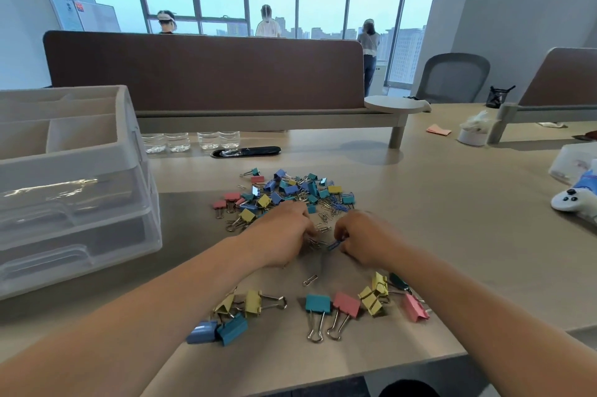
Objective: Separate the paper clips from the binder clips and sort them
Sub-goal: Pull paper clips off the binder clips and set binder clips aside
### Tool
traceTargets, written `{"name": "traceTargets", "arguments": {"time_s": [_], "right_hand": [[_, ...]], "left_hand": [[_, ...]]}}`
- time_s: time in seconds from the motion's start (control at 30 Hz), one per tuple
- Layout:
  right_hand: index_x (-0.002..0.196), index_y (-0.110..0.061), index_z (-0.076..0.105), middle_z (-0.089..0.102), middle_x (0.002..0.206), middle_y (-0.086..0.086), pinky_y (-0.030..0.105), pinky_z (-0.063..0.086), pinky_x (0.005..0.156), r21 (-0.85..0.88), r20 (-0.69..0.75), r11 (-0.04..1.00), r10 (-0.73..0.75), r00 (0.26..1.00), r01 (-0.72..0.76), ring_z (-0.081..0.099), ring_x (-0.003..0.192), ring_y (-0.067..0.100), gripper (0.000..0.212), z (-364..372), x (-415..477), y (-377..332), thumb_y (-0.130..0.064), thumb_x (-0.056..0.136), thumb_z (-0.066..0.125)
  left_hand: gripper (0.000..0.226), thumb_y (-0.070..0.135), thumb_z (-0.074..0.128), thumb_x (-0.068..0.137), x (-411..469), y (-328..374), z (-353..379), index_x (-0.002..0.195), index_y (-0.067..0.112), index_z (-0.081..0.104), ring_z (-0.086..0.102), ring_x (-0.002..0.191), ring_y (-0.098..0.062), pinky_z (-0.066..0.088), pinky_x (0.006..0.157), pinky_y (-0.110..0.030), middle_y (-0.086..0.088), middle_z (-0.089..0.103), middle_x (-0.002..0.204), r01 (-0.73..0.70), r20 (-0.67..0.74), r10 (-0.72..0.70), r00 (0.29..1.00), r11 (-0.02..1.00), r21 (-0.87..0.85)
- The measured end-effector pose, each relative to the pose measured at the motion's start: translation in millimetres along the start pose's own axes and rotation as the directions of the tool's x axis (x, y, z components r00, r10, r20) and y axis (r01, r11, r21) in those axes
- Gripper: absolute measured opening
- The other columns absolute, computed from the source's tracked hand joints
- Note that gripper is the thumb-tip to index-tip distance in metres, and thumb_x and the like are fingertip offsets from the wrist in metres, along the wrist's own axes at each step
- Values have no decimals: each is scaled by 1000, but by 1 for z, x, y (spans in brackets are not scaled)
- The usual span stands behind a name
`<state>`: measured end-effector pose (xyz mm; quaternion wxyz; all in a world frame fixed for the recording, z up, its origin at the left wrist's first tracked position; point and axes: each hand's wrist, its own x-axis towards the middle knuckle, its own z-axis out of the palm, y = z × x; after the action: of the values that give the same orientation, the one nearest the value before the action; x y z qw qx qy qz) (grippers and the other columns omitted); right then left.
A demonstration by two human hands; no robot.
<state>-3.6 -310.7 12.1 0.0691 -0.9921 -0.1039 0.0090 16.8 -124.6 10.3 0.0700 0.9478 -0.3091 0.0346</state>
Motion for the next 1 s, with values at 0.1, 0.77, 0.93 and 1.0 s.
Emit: {"name": "traceTargets", "arguments": {"time_s": [0.1, 0.77, 0.93, 1.0], "right_hand": [[118, -25, 65, 60, 125, -1, 31, 52, 92, -4, -23, 1000, -30, 999, 30, 58, 108, 16, 24, -2, -1, -4, -20, 95, 58], [109, -25, 70, 67, 113, -5, 30, 56, 86, 2, 10, 988, -154, 988, 154, 62, 96, 11, 17, 6, 6, -44, -24, 94, 61], [111, -28, 67, 65, 120, -4, 32, 57, 85, 18, 6, 991, -136, 991, 136, 62, 98, 11, 19, 6, 4, -50, -32, 93, 63], [114, -28, 67, 66, 115, -6, 32, 57, 86, 25, 18, 990, -137, 990, 137, 62, 97, 11, 23, 6, 2, -53, -35, 92, 64]], "left_hand": [[33, 4, 54, 92, -7, -7, -6, 117, 20, 69, 51, 98, -18, 45, 80, -32, 0, 54, 107, 23, -6, -23, 1000, 1000, 19], [16, 15, 60, 90, -57, -38, -24, 104, 17, 67, 60, 94, -16, 49, 78, -29, 0, 66, 104, 153, 130, -163, 978, 985, 84], [11, 21, 65, 90, -59, -37, -17, 100, 17, 66, 55, 84, -14, 42, 69, -26, 0, 66, 99, 183, 157, -190, 969, 981, 58], [8, 20, 64, 90, -58, -37, -15, 97, 18, 66, 56, 85, -14, 44, 69, -27, 1, 64, 96, 192, 150, -197, 969, 980, 47]]}}
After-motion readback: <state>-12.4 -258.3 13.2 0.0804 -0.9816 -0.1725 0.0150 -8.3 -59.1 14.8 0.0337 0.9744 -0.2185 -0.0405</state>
